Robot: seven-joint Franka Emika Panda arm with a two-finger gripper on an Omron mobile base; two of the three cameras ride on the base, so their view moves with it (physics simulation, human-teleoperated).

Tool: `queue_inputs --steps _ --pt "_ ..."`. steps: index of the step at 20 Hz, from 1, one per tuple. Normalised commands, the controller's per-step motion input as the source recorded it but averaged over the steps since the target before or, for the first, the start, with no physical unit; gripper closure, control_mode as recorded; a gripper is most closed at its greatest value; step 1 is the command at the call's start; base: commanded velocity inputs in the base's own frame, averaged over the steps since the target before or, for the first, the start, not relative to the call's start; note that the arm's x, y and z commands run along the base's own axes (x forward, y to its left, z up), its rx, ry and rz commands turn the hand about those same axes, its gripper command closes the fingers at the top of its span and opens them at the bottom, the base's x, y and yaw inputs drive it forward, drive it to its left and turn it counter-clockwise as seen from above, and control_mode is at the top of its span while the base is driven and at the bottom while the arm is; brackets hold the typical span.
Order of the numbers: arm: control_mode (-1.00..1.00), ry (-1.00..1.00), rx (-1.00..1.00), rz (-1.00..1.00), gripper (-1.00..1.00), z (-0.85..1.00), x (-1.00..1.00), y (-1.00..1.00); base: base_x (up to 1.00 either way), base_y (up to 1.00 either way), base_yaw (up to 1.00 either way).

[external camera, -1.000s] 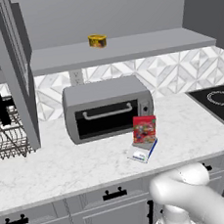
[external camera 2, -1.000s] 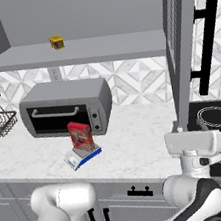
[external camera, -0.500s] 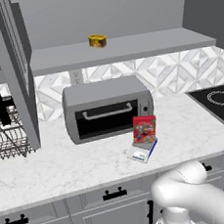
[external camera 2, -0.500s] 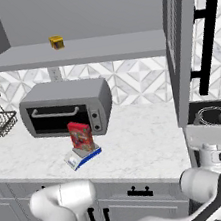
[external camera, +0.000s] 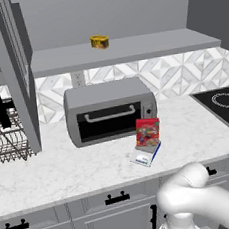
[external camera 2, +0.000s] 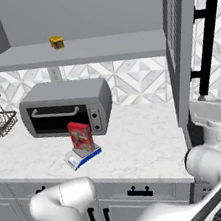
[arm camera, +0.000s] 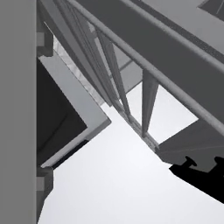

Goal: Pick the cereal and place it on the digital scale for weighing, and close the cabinet.

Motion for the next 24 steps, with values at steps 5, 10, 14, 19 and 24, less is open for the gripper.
queue_inputs --steps 5,10,14,19,24 --pt "-1.00 -0.29 -0.02 0.00 -1.00 0.77 -0.06 0.06 0.00 0.00 0.00" --pt "-1.00 -0.33 -0.22 0.08 -1.00 0.62 -0.45 0.76 0.00 0.00 0.00" --pt "-1.00 -0.37 -0.37 0.16 -1.00 0.43 -0.55 1.00 0.00 0.00 0.00" --pt "-1.00 -0.27 -0.41 0.06 -1.00 0.19 -0.34 1.00 0.00 0.00 0.00" --pt "-1.00 -0.03 -0.41 -0.09 -1.00 0.04 0.08 1.00 0.00 0.00 0.00"
